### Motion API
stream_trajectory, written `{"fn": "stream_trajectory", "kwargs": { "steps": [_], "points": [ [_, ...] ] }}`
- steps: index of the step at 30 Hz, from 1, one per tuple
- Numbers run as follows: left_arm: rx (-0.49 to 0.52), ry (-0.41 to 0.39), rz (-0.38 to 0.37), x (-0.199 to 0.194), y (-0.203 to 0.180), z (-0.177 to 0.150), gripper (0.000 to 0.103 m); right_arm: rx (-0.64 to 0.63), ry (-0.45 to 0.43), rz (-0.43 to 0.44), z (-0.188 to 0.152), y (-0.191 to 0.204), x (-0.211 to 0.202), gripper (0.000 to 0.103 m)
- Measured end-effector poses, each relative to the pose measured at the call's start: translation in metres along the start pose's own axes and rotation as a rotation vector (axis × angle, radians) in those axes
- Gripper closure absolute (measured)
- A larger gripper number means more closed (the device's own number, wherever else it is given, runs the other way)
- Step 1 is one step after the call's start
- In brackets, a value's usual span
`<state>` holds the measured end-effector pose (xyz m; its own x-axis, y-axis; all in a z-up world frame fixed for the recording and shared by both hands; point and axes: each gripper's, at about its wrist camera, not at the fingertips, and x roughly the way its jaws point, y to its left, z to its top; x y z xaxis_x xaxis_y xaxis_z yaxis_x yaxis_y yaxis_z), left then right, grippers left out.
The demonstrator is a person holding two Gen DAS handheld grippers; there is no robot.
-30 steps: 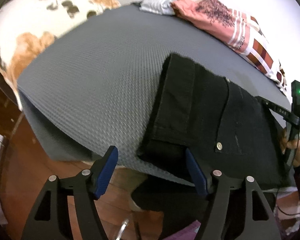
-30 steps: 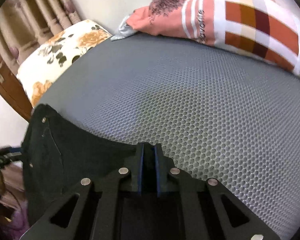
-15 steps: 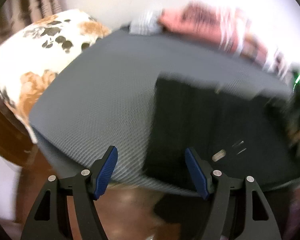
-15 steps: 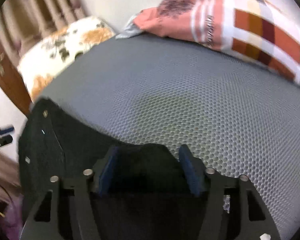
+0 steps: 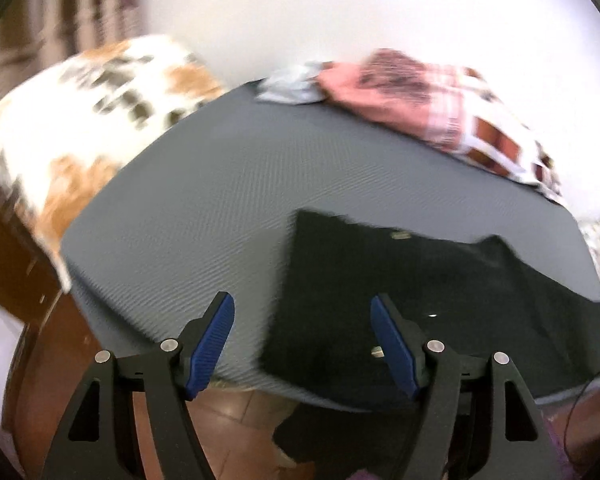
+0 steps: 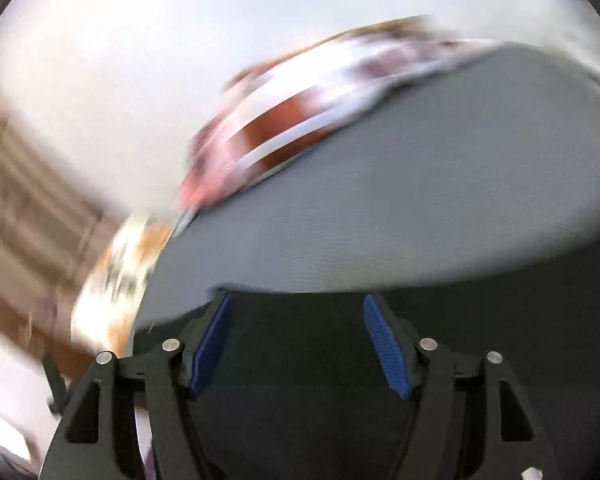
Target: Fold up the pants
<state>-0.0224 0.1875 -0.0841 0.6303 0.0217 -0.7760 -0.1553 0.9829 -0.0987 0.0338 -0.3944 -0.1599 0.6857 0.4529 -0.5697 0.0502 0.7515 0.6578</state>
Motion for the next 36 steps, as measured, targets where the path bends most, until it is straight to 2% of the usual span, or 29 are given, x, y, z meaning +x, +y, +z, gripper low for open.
{"fn": "stream_trajectory", "kwargs": {
  "steps": [3, 6, 9, 12, 16, 18, 22, 25, 29, 32, 36],
  "points": [
    [0.079, -0.004, -0.083, 0.004, -0.039, 0.007, 0.029, 0.251, -0.138, -0.102, -0.017, -0.095, -0.084, 0.037],
    [0.144, -0.001, -0.118, 0.012, -0.072, 0.009, 0.026, 0.475, -0.286, -0.149, -0.047, -0.178, -0.164, 0.037],
    [0.167, 0.032, -0.181, 0.027, -0.097, 0.006, 0.026, 0.551, -0.343, -0.160, -0.064, -0.214, -0.195, 0.037],
    [0.182, 0.047, -0.209, 0.039, -0.111, -0.001, 0.026, 0.567, -0.336, -0.119, -0.068, -0.226, -0.195, 0.039],
    [0.213, 0.051, -0.197, 0.048, -0.117, -0.011, 0.026, 0.536, -0.325, -0.087, -0.064, -0.221, -0.187, 0.037],
    [0.210, 0.054, -0.198, 0.053, -0.113, -0.014, 0.026, 0.537, -0.311, -0.042, -0.066, -0.222, -0.182, 0.038],
    [0.167, 0.090, -0.201, 0.065, -0.101, -0.018, 0.026, 0.541, -0.310, -0.010, -0.074, -0.215, -0.174, 0.038],
    [0.126, 0.111, -0.218, 0.071, -0.093, -0.020, 0.026, 0.573, -0.318, 0.058, -0.084, -0.211, -0.164, 0.038],
    [0.100, 0.125, -0.239, 0.074, -0.089, -0.022, 0.026, 0.578, -0.307, 0.099, -0.084, -0.202, -0.151, 0.038],
    [0.106, 0.130, -0.242, 0.074, -0.091, -0.023, 0.026, 0.535, -0.283, 0.083, -0.072, -0.194, -0.134, 0.038],
    [0.121, 0.116, -0.248, 0.069, -0.094, -0.023, 0.026, 0.497, -0.273, 0.041, -0.062, -0.187, -0.130, 0.040]
  ]
}}
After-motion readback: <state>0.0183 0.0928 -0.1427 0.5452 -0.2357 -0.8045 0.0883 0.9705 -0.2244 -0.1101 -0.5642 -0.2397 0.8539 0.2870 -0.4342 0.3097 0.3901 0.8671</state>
